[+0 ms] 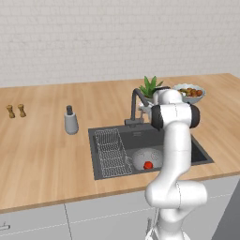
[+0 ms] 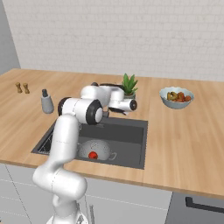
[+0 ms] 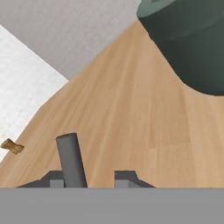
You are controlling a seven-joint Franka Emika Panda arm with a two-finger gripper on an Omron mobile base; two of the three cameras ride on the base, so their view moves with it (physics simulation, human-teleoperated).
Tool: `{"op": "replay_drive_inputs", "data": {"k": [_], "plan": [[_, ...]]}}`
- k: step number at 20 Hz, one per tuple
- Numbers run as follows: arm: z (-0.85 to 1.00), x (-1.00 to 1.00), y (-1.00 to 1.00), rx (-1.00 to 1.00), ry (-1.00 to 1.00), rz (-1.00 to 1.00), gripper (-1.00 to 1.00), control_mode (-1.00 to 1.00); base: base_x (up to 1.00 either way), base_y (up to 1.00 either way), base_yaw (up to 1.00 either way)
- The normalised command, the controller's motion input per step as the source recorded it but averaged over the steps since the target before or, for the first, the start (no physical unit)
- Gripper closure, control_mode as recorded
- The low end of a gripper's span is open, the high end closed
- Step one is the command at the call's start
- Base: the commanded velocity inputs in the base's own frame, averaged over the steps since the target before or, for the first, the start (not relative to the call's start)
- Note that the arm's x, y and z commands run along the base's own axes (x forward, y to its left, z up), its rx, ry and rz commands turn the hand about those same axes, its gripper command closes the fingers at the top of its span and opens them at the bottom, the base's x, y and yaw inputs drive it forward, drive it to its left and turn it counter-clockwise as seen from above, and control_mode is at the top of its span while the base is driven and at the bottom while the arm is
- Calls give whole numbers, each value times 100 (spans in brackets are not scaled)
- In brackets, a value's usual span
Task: Put the colander in the sink, put the apple in the colander, and turn on the sink faucet and pour water over the colander.
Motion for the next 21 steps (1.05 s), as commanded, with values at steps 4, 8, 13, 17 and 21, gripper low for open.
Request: {"op": "replay_drive_inputs", "data": {"k": [4,8,13,17,21], "plan": [[0,0,-100,0,3,-8,100,-100,0,0,0],[0,0,-100,1,4,-8,100,-100,0,0,0],[0,-13,-100,4,3,-6,100,-100,0,0,0],[13,-37,-95,8,0,-1,100,-100,0,0,0],[32,-49,-81,14,0,0,100,-100,0,0,0]]}}
